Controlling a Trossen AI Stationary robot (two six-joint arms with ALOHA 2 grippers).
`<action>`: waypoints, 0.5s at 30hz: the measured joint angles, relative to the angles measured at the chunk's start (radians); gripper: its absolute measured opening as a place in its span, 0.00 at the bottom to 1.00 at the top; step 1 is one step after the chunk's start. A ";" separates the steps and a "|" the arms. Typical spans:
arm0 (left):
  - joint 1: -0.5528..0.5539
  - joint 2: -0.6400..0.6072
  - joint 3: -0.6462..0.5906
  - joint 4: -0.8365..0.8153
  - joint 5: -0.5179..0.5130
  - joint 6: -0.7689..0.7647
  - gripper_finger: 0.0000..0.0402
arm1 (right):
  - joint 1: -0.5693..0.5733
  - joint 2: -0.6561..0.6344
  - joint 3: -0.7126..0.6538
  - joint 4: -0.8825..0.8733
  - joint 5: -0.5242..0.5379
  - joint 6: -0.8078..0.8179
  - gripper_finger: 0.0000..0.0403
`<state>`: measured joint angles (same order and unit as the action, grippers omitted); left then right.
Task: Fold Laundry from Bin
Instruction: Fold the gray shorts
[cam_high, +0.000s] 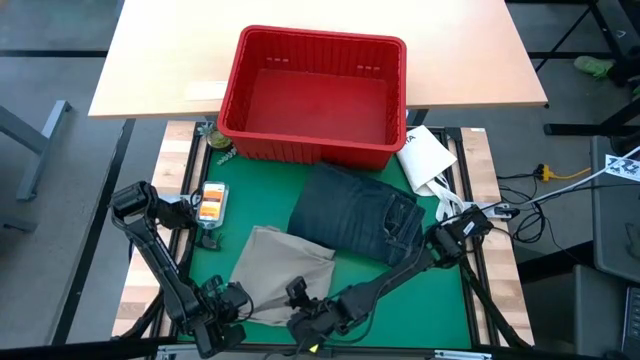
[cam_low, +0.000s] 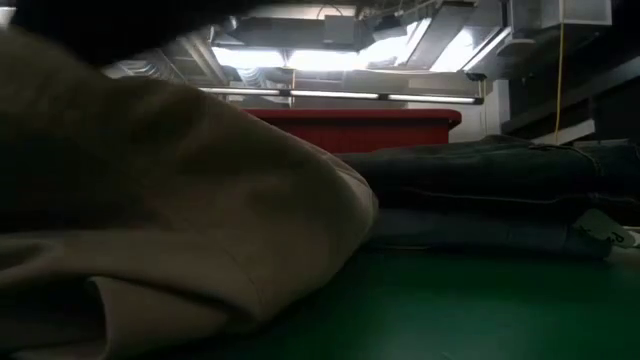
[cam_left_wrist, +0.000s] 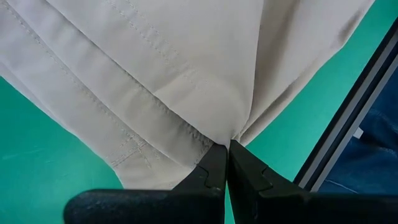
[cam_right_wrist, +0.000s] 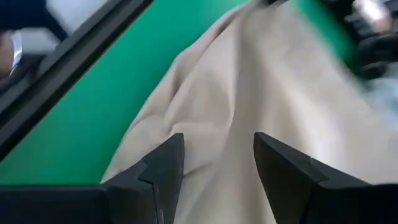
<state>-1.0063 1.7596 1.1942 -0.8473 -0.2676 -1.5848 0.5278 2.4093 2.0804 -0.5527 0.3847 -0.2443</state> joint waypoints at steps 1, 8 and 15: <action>0.000 0.000 0.000 -0.003 0.003 0.000 0.00 | 0.000 0.008 0.000 -0.016 -0.024 0.000 0.48; 0.001 0.000 0.000 -0.047 0.096 0.000 0.00 | 0.003 0.022 0.001 -0.130 -0.185 0.003 0.48; -0.003 0.000 0.000 -0.042 0.155 0.043 0.00 | 0.002 0.025 0.000 -0.186 -0.220 0.002 0.48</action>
<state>-1.0093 1.7599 1.1942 -0.8896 -0.1129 -1.5414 0.5297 2.4340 2.0808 -0.7389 0.1646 -0.2420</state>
